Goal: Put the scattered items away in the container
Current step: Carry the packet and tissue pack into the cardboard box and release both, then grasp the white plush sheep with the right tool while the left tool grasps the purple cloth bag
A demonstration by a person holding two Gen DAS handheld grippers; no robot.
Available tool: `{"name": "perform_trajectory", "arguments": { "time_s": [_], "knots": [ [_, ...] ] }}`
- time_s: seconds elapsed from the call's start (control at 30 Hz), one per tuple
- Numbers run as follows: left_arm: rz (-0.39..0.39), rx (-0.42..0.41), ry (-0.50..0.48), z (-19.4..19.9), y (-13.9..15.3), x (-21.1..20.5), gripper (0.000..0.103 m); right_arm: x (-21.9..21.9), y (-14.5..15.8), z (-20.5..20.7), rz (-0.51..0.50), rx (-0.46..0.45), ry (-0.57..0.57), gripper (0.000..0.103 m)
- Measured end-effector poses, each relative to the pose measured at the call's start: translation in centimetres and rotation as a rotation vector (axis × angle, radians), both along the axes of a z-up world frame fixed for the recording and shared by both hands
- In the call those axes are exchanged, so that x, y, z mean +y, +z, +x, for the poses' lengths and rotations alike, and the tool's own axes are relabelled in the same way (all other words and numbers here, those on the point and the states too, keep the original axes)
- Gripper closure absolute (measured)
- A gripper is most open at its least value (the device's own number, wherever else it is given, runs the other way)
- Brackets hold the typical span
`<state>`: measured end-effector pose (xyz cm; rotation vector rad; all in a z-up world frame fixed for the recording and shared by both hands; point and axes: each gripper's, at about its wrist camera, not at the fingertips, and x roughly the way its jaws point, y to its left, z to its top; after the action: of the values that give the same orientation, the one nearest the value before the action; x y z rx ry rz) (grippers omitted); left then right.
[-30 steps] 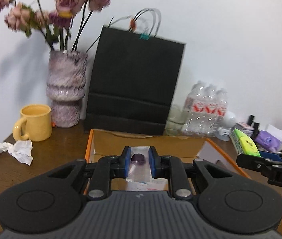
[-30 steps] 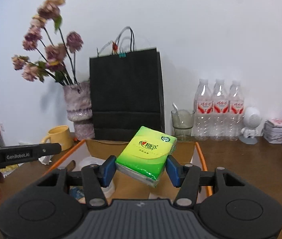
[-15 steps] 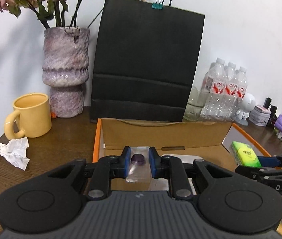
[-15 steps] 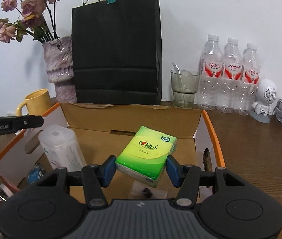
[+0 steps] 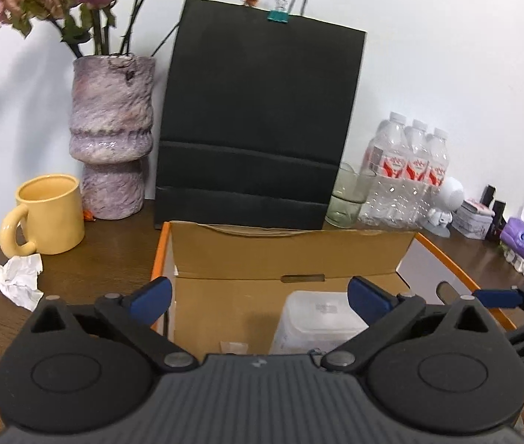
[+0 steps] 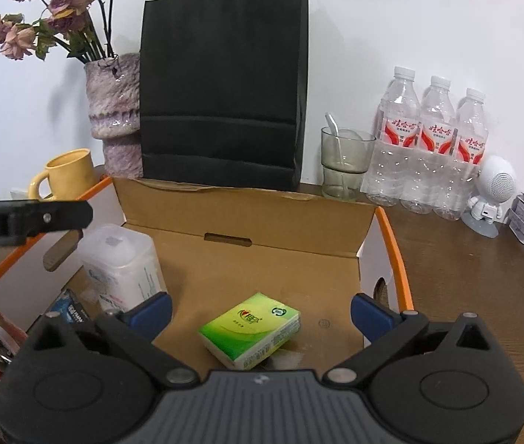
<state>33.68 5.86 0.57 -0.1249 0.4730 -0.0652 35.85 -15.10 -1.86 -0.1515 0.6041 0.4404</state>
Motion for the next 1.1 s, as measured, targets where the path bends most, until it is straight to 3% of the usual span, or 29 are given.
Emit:
{"name": "perform_trajectory", "arguments": {
  "time_s": [0.37,0.53,0.8,1.1],
  "knots": [
    [0.030,-0.022,-0.019,-0.9,0.4,-0.8,0.000,-0.6,0.7,-0.2,0.000,-0.014,-0.016,0.000],
    [0.039,-0.053,-0.029,-2.6,1.3,-1.1,0.000,-2.6,2.5,-0.9,0.073,-0.048,-0.058,0.000],
    [0.086,-0.133,-0.140,-8.6,2.0,-3.1,0.000,-6.6,3.9,-5.5,0.079,-0.131,-0.022,0.000],
    [0.140,-0.085,-0.267,-14.6,-1.3,-6.5,0.000,-10.1,1.0,-12.0,0.037,-0.102,0.085,0.001]
  ]
}}
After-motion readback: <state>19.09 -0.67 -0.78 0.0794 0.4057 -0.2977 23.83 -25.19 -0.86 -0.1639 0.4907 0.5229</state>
